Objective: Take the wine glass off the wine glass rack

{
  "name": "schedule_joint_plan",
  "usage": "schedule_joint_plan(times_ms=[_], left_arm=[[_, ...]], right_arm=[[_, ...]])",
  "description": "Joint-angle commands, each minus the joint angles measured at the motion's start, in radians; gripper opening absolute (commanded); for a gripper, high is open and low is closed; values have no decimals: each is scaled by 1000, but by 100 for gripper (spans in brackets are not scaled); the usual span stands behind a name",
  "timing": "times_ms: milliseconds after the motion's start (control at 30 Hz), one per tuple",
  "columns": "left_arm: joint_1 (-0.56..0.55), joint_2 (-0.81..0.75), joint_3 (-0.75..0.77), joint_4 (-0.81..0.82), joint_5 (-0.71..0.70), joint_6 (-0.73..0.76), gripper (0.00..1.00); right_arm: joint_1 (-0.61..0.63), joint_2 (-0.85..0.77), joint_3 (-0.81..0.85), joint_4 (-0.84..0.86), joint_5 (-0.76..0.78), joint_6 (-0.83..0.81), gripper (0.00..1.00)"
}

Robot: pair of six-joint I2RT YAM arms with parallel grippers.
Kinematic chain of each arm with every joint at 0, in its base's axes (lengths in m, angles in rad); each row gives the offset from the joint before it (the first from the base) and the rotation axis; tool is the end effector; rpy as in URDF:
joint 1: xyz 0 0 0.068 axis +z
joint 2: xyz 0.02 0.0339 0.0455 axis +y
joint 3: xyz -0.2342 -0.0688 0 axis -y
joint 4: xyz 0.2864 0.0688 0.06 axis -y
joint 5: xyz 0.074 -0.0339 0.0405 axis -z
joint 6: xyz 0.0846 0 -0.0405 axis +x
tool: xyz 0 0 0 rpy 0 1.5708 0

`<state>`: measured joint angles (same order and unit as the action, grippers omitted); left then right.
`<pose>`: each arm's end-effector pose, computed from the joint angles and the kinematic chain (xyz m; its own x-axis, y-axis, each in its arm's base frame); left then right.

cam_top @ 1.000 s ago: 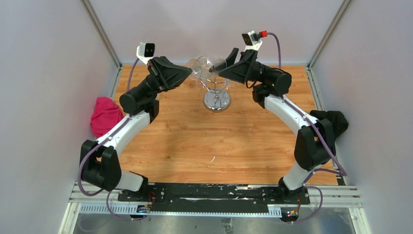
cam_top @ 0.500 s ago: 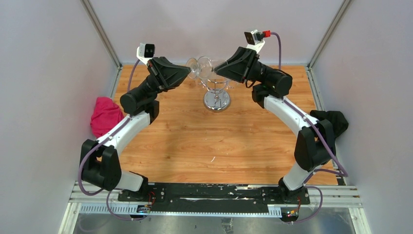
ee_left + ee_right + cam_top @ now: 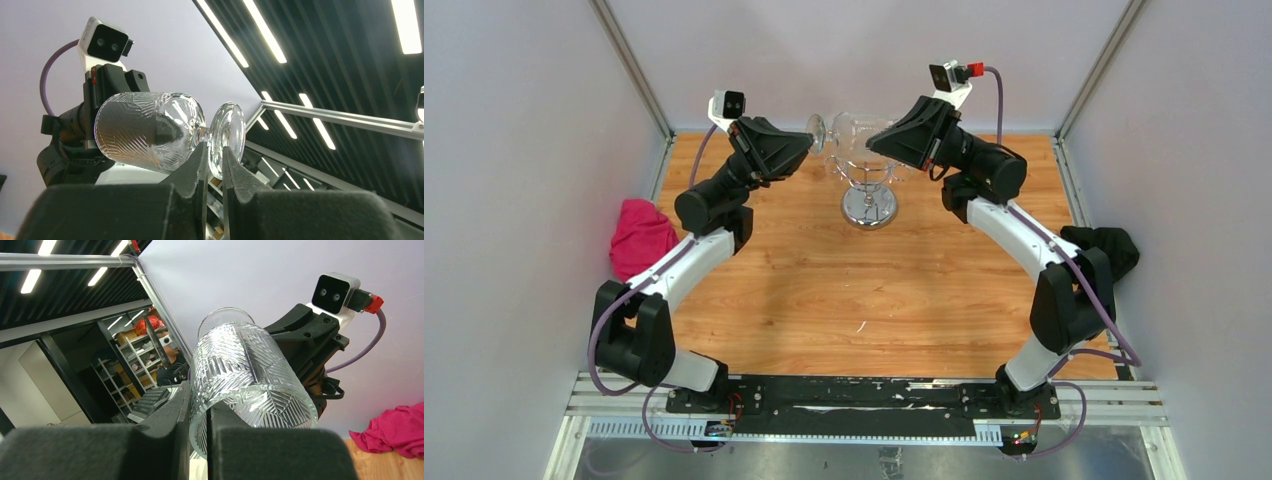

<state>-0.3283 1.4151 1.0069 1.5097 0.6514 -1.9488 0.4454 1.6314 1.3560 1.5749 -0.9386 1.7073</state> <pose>0.2999 -0.1563 0.4123 -0.7911 -0.5113 -0.3357 0.5942 -0.5125 -0.6199 0.2949 0.2164 0.4466 -0.5638 0.3796 -0.7335 -0.8002 -0.4711 0.3713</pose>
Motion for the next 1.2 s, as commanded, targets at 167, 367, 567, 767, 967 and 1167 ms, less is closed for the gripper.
schedule_joint_plan(times_ms=[167,367,567,767,967,1167], left_arm=[[-12,7,-21,57,36,71,23],[-12,9,-35,58,38,76,41],[-12,1,-49,57,48,96,53],[-9,33,-61,57,60,121,56],[-8,90,-52,-23,87,157,51],[-10,33,55,-748,101,599,45]], right_arm=[[13,-12,-50,19,40,-40,0],[8,-32,-62,18,45,-55,0],[-13,-81,-64,-6,45,-70,0],[-45,-168,-67,-90,28,-122,0],[-69,-332,-40,-646,-39,-496,0],[-70,-477,122,-1498,126,-1090,0]])
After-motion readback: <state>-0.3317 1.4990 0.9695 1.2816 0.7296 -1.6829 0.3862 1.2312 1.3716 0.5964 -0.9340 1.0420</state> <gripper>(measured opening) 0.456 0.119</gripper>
